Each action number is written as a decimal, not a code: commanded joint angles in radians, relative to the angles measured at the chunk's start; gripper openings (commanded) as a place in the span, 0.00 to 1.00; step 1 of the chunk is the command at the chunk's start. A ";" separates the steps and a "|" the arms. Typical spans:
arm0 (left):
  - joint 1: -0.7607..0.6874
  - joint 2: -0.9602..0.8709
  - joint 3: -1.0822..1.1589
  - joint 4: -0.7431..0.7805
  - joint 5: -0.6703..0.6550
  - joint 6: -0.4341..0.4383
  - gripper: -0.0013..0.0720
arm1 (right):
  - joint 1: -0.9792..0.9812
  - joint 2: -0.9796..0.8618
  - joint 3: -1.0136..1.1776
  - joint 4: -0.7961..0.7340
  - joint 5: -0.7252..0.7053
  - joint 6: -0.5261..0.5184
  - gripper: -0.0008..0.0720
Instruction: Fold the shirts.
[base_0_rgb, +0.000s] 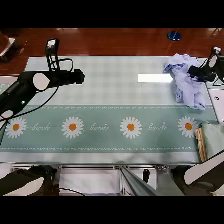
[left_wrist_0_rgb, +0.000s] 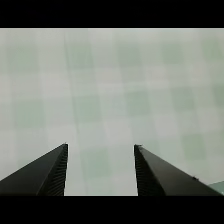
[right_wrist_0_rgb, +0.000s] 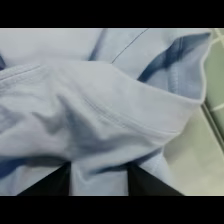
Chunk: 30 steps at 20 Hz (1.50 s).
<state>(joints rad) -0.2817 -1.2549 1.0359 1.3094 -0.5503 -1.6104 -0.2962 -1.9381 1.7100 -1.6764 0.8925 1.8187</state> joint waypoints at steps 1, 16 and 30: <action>0.000 -0.003 0.000 0.000 -0.046 0.001 0.71 | -0.005 -0.030 0.018 0.137 0.113 -0.117 0.37; 0.175 0.577 -0.280 -0.176 -0.467 0.079 0.71 | -0.005 0.662 0.074 0.698 0.151 -0.418 0.04; 0.175 0.730 -0.451 -0.260 -0.388 0.069 0.71 | 0.439 0.886 0.343 0.738 0.340 -0.473 0.04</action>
<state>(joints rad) -0.1074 -0.5282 0.5896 1.0542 -0.9646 -1.5375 0.0044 -1.0653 2.0521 -0.9344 1.1503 1.3426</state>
